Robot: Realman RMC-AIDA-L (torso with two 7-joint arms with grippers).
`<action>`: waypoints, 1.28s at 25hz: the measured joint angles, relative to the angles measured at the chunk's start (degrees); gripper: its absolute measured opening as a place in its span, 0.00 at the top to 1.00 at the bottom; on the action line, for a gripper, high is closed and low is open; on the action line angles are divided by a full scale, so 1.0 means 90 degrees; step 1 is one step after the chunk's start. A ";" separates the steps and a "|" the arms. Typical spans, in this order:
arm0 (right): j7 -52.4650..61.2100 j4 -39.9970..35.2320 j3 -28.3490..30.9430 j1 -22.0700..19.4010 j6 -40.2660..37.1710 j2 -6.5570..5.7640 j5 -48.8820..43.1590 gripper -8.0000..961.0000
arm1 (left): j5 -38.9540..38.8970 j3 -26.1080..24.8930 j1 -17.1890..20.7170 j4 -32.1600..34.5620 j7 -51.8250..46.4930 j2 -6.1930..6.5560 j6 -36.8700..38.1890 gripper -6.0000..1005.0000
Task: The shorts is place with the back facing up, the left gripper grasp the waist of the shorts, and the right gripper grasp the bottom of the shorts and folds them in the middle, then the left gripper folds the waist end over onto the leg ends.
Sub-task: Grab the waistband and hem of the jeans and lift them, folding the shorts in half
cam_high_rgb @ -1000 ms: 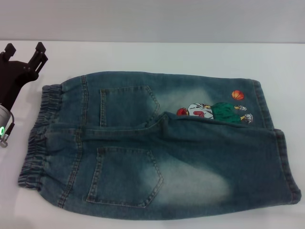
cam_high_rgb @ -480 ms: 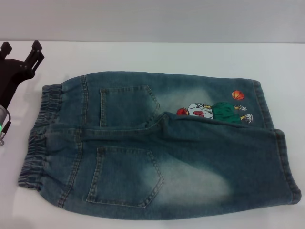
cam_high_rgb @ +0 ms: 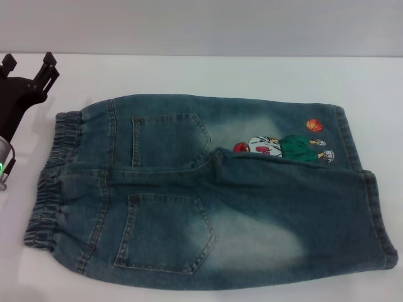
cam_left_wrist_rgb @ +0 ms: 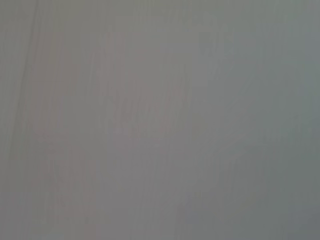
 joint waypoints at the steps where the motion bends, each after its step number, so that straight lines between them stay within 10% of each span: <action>1: 0.0000 0.0001 0.0003 0.0002 -0.0009 -0.0001 0.0000 0.39 | 0.0000 0.0000 0.0000 0.0000 0.0000 0.0000 0.0000 0.18; 17: -0.0055 0.0623 0.0657 -0.0060 0.0774 -0.0015 -0.0014 0.39 | 0.0004 -0.0208 0.0110 0.0021 -0.0381 0.0022 0.0131 0.19; 26: -0.0578 0.1064 0.0513 -0.0036 0.1022 -0.0036 -0.0383 0.39 | 0.0063 0.1176 0.0794 0.1963 -0.3753 0.0102 0.0159 0.19; 32: -0.0806 0.1098 0.0510 -0.0034 0.1796 -0.0061 -0.0490 0.39 | 0.0178 0.2866 0.1313 0.3598 -0.6480 0.0708 0.0234 0.19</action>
